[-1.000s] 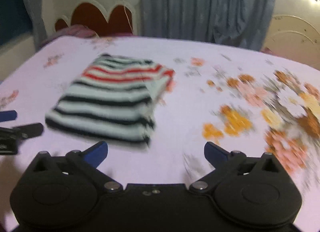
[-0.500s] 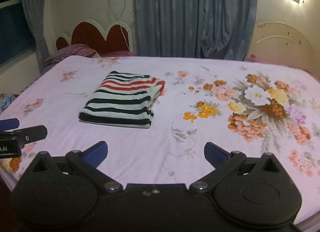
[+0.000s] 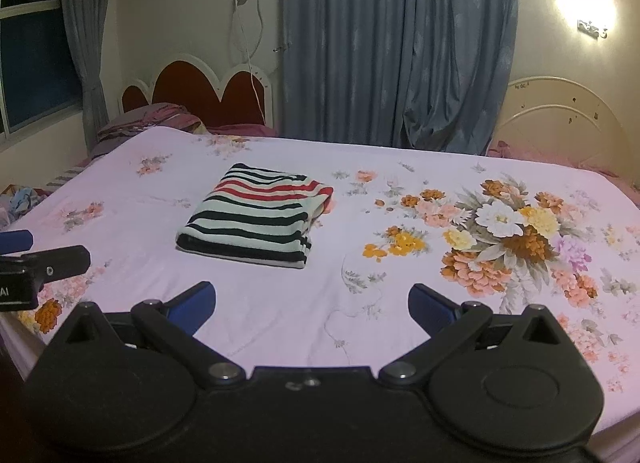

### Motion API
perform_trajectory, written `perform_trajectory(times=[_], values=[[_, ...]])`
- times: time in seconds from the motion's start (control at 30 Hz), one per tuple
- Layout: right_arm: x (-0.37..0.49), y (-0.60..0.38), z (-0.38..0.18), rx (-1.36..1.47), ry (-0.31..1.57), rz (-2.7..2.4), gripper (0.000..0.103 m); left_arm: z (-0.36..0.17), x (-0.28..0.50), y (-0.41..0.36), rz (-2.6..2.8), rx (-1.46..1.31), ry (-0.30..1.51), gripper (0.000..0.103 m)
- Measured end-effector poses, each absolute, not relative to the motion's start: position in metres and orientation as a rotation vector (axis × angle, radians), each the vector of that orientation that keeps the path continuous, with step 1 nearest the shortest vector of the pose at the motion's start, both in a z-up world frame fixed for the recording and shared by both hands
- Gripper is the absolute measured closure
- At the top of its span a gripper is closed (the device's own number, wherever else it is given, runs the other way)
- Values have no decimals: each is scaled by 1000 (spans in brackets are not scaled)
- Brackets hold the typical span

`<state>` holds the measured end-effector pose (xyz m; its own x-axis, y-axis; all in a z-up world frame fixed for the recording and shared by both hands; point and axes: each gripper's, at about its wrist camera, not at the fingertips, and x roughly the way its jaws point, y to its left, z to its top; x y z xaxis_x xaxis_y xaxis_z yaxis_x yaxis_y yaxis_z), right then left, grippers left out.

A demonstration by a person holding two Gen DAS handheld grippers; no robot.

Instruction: Fold small clothes

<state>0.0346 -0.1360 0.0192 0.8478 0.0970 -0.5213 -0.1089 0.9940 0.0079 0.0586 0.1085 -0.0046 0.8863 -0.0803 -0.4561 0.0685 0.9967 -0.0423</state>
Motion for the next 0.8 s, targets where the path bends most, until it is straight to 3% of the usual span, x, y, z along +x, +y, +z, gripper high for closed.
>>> perform_trajectory(times=[0.8], values=[[27, -139, 21, -16, 545, 95, 1, 1, 53, 99, -87, -11, 458, 0]])
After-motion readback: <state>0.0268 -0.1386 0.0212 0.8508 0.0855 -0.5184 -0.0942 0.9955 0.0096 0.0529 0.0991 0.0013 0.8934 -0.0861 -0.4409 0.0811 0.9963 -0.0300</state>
